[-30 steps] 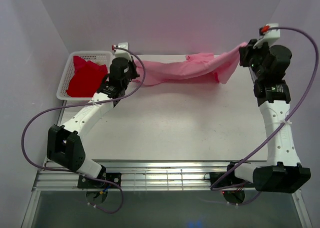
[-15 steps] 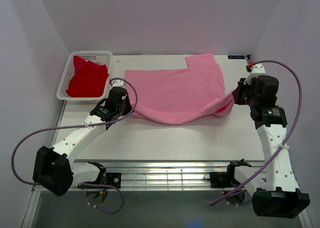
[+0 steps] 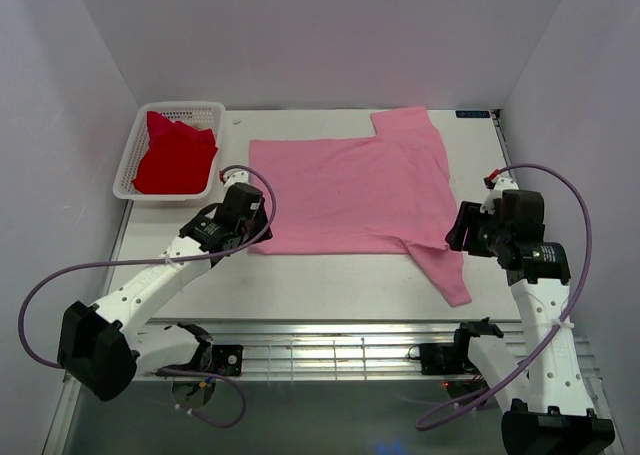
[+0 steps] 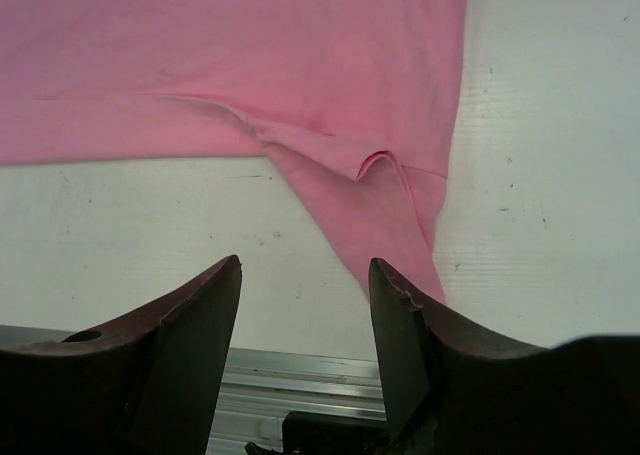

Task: Fold and stack the t-shirts
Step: Flatten out the tshirt

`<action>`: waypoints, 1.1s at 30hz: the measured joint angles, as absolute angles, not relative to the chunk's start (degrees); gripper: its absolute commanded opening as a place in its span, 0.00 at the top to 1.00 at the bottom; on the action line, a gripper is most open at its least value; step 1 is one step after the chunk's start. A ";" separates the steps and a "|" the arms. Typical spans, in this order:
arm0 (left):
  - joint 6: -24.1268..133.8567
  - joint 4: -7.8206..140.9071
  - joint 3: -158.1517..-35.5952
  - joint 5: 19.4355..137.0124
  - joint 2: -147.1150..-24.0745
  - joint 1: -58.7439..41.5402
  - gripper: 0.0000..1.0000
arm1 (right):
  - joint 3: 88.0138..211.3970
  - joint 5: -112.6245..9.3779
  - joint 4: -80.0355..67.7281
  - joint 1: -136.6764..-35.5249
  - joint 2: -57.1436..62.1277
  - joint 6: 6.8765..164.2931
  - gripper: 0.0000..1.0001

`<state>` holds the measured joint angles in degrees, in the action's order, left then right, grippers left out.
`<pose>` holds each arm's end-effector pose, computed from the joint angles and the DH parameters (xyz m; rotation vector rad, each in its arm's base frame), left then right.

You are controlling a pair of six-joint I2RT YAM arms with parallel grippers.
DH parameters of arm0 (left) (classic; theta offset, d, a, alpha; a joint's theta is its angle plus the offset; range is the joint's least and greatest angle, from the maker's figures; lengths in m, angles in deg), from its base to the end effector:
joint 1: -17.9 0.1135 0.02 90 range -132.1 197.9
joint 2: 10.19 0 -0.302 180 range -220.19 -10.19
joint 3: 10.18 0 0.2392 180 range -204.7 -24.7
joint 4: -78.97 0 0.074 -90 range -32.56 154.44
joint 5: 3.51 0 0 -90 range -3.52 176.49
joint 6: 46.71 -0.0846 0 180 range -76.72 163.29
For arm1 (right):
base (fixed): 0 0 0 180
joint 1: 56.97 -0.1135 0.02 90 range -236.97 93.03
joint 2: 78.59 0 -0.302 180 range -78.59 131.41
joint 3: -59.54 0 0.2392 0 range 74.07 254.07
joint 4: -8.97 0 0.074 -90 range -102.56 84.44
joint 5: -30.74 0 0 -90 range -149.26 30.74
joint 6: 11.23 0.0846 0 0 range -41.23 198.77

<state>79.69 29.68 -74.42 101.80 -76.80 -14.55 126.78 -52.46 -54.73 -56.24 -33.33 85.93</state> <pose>0.2108 -0.1076 0.2587 -0.1978 2.4317 -0.2088 0.1473 0.0081 0.3124 0.0971 2.2983 0.1942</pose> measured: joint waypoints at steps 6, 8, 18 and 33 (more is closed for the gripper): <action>78.77 34.09 -81.39 106.63 -85.37 -14.48 0.79 | 124.13 -52.02 -49.06 -56.31 -29.36 87.00 0.44; 78.51 35.97 -84.01 107.09 -91.81 -14.48 0.67 | 122.08 -51.52 -45.28 -56.31 -24.96 87.46 0.44; 75.99 38.13 -91.62 107.00 -111.97 -14.48 0.53 | 119.17 -48.74 -33.74 -56.35 -13.07 88.59 0.48; 76.34 37.94 -92.71 105.91 -113.39 -14.48 0.52 | 115.81 -51.12 -34.11 -56.35 -11.11 88.68 0.48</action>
